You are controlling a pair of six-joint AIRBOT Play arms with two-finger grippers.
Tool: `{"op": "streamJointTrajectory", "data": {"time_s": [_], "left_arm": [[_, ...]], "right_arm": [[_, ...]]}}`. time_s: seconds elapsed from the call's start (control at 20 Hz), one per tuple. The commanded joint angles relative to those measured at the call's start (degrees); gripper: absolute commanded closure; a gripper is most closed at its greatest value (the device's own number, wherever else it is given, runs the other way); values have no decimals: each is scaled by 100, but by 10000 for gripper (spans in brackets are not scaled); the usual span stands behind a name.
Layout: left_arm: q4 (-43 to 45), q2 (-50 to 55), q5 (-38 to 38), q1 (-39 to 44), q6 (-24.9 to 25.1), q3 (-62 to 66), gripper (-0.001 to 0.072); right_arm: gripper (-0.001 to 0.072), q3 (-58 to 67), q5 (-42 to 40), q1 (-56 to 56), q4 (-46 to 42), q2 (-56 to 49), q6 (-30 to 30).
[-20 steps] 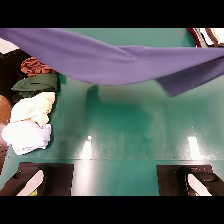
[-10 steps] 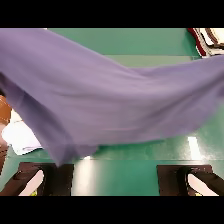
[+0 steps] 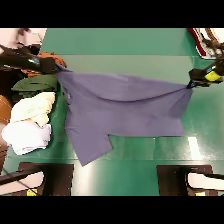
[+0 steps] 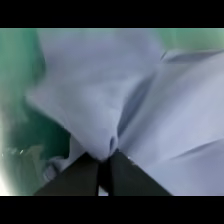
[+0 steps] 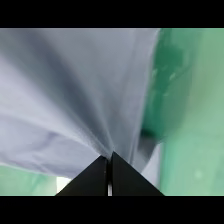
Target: Fold the shirts.
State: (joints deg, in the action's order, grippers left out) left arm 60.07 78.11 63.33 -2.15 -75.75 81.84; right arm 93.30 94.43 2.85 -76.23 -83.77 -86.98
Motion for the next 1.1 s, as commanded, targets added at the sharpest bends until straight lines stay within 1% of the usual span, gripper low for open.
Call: {"op": "streamJointTrajectory", "data": {"time_s": [0.0, 0.1, 0.15, 0.2, 0.25, 0.3, 0.4, 0.5, 0.6, 0.75, 0.9, 1.05], "left_arm": [[125, 1104, -693, 103, -79, 181, 682], [140, 1239, -741, 92, -79, 413, 678], [188, 1237, -750, 83, -85, 503, 440], [190, 1235, -649, 35, -188, 619, 152], [190, 1235, -424, -59, -415, 780, 164], [188, 1228, -76, -186, -540, 953, 166], [210, 1023, 619, -527, -568, 1014, 167], [459, 595, 914, -798, -564, 595, 166], [684, -15, 970, -914, -566, -332, 167], [697, -909, 901, -852, -527, -2031, 166], [570, -1526, 610, -772, -529, -3403, 167], [505, -1657, 472, -514, -529, -4135, 167]], "right_arm": [[696, -214, -776, -273, 693, -643, 114], [695, -221, -1128, -286, 776, -702, 114], [630, -219, -1266, -286, 774, -695, 118], [401, -181, -1311, -286, 776, -695, 116], [337, -116, -1235, -306, 776, -688, 142], [337, -85, -1095, -369, 828, -616, 286], [337, -249, -905, -505, 1078, -273, 546], [337, -879, -953, -780, 1231, 334, 634], [337, -1685, -938, -1117, 1637, 977, 737], [337, -2745, -949, -1499, 2083, 1762, 780], [337, -3421, -1001, -1622, 2120, 2260, 820], [337, -3873, -1043, -1657, 2120, 2577, 824]]}}
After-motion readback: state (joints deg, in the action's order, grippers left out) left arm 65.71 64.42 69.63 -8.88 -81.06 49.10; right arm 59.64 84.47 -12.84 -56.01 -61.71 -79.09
